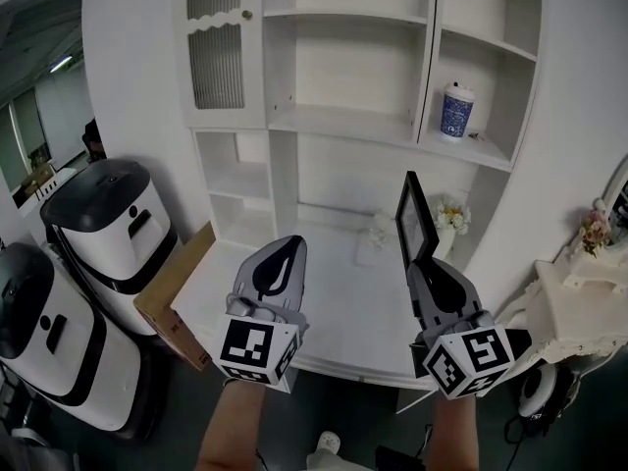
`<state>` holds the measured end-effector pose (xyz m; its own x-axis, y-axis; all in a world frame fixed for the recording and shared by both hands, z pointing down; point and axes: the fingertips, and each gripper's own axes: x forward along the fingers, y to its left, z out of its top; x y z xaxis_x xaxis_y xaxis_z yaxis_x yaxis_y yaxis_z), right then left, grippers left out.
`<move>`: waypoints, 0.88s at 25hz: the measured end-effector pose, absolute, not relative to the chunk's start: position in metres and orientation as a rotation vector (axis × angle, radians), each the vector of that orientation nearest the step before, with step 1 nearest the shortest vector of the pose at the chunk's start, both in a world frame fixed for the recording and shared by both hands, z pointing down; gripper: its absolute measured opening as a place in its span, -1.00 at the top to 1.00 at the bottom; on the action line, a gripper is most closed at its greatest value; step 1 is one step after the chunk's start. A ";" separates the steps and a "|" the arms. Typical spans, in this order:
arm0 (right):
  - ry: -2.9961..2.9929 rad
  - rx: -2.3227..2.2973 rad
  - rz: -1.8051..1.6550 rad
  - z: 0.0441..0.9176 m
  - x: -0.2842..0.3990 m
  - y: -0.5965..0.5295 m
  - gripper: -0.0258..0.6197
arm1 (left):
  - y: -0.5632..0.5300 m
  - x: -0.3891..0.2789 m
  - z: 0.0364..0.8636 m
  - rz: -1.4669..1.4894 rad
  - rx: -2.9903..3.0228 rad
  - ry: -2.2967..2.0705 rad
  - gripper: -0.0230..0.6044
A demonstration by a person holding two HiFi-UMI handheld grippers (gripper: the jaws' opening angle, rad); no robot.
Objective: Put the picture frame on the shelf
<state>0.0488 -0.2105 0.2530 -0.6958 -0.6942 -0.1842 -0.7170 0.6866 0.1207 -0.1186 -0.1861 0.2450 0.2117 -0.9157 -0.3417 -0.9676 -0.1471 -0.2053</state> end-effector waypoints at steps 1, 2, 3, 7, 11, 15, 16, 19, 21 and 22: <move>2.765 -1.164 0.281 0.250 0.047 -0.222 0.71 | -0.198 -0.121 0.243 0.197 -2.118 1.747 0.91; 2.758 -1.166 0.283 0.247 0.045 -0.234 0.71 | -0.209 -0.122 0.241 0.202 -2.115 1.742 0.91; 2.748 -1.170 0.284 0.244 0.044 -0.246 0.71 | -0.220 -0.124 0.238 0.205 -2.112 1.738 0.91; 2.717 -1.184 0.293 0.228 0.038 -0.286 0.71 | -0.259 -0.128 0.228 0.209 -2.113 1.708 0.91; 2.725 -1.195 0.333 0.212 0.030 -0.313 0.71 | -0.285 -0.129 0.221 0.212 -2.121 1.670 0.91; 2.724 -1.228 0.376 0.198 0.026 -0.334 0.71 | -0.307 -0.131 0.213 0.239 -2.132 1.658 0.91; 2.725 -1.236 0.382 0.195 0.026 -0.339 0.71 | -0.312 -0.130 0.212 0.246 -2.136 1.653 0.91; 2.723 -1.258 0.372 0.191 0.024 -0.354 0.71 | -0.327 -0.134 0.211 0.265 -2.143 1.646 0.91; 2.715 -1.269 0.353 0.188 0.021 -0.363 0.71 | -0.337 -0.141 0.207 0.287 -2.149 1.645 0.91; 2.710 -1.274 0.344 0.186 0.020 -0.368 0.71 | -0.343 -0.145 0.205 0.301 -2.153 1.642 0.91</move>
<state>0.0199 -0.3681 0.1865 -0.6358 -0.7425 -0.2107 -0.7716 0.6179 0.1509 -0.1448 -0.3428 0.2051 0.2814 -0.8670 -0.4112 -0.9565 -0.2188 -0.1931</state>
